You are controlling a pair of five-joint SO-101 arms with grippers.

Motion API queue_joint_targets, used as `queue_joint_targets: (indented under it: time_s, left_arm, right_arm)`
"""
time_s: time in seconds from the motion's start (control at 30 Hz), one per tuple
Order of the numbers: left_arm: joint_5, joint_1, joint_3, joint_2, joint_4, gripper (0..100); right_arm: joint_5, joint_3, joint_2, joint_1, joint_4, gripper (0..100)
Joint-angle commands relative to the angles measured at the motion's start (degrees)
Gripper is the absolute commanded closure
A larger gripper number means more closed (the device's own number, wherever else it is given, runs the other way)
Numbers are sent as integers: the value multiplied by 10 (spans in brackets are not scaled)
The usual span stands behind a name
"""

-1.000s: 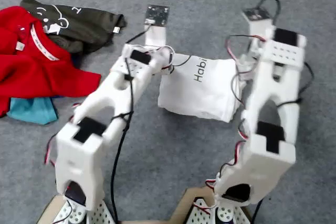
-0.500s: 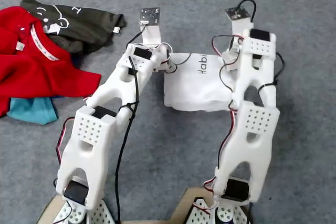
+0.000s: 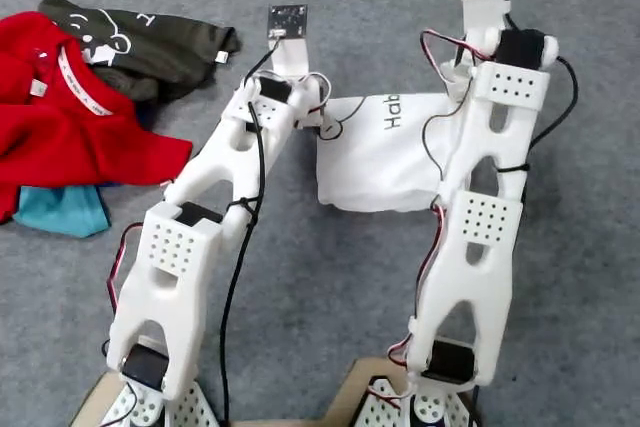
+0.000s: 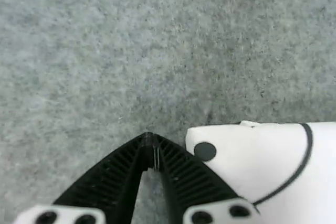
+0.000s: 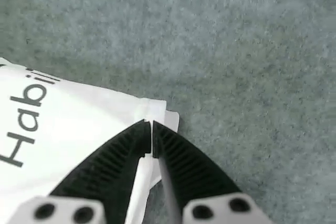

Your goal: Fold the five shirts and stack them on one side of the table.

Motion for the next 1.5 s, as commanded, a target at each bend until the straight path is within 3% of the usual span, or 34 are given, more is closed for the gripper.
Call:
queue_joint_targets:
  time_s: [0.0, 0.27, 0.47, 0.63, 0.7, 0.9, 1.0, 1.23, 1.37, 1.47]
  left_arm:
    - [1, -5, -56, -8, 34, 971]
    - [0, -6, -67, -8, 53, 971]
    - [0, -6, -66, -8, 53, 971]
    - [0, -8, -99, -37, 110, 971]
    - [0, -7, -100, -49, 123, 971]
    - [-55, -7, -78, -49, 92, 972]
    - [-65, -7, -44, -49, 48, 972]
    - [-69, 26, 67, -36, -76, 971]
    - [-69, 24, 61, -28, -84, 971]
    - [-69, 24, 53, -17, -83, 971]
  right_arm:
    - [-5, 36, -74, 4, 8, 984]
    - [-17, 303, -285, 4, 5, 984]
    - [-17, 335, -323, 16, -54, 984]
    - [-20, 342, -327, 17, 9, 985]
    - [-55, 372, -342, 38, 7, 985]
    - [-45, 644, -484, 33, 0, 985]
    - [-47, 790, -547, 17, -55, 985]
    - [-45, 1068, -572, 27, -291, 985]
    - [-44, 1129, -567, 49, -388, 984]
    - [-45, 1123, -572, 57, -390, 984]
